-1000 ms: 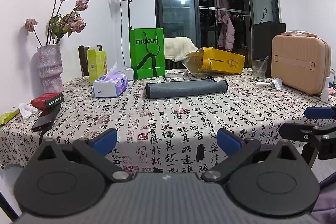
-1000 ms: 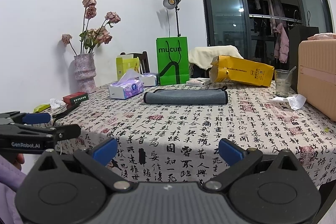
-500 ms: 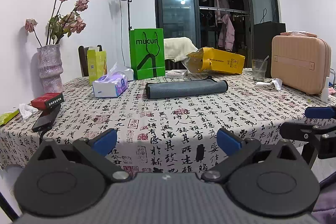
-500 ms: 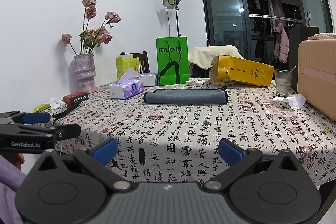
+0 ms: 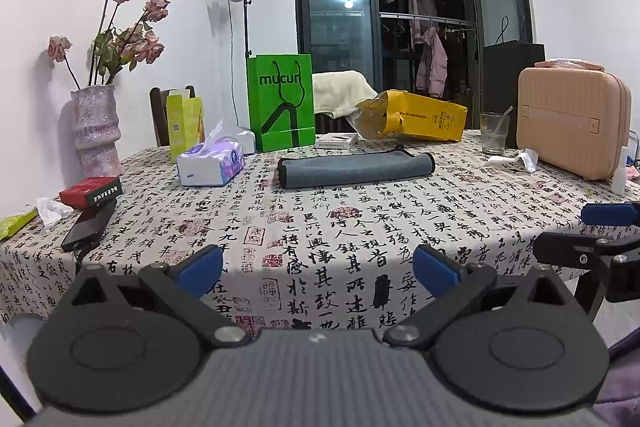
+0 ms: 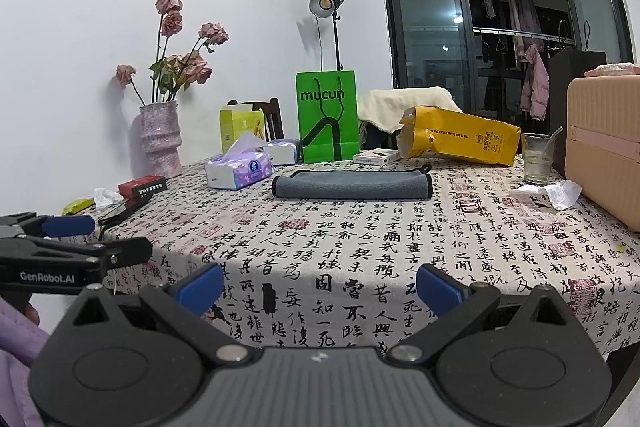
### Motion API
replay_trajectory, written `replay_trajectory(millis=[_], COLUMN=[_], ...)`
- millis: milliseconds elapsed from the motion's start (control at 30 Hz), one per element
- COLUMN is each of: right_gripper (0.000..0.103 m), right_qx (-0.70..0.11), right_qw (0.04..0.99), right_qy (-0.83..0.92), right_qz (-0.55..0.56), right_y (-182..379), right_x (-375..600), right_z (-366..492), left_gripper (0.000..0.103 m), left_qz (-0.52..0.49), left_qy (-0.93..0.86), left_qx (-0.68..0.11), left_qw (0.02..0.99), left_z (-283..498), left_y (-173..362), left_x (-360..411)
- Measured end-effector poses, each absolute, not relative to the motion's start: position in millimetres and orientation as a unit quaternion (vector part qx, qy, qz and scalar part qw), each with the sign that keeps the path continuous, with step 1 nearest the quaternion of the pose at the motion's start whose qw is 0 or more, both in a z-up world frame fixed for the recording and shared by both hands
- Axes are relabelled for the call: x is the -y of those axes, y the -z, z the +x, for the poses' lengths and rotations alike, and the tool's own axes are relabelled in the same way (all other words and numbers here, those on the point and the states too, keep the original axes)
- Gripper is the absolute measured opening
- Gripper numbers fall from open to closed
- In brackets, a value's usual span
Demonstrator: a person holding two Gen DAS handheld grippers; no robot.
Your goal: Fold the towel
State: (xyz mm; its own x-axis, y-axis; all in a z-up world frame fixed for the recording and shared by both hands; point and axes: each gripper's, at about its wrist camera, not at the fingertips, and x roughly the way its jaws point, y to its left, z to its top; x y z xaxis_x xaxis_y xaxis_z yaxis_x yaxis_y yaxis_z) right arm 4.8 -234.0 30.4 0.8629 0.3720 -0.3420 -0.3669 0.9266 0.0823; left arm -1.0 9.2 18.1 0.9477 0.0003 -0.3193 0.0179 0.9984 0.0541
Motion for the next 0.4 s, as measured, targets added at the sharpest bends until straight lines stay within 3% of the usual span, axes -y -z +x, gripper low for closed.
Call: replay_trajectory(millis=[400], right_gripper=[0.103], right_qx=[-0.179], right_qw=[0.965], right_qy=[-0.192], right_qz=[0.008], right_y=[-30.2], right_x=[234.1], right_z=[4.9], left_gripper=[0.103], left_qz=[0.024], left_qy=[0.012], left_qx=[-0.167], left_qw=[0.986], left_z=[0.5], left_y=[-17.4], left_x=[-9.3])
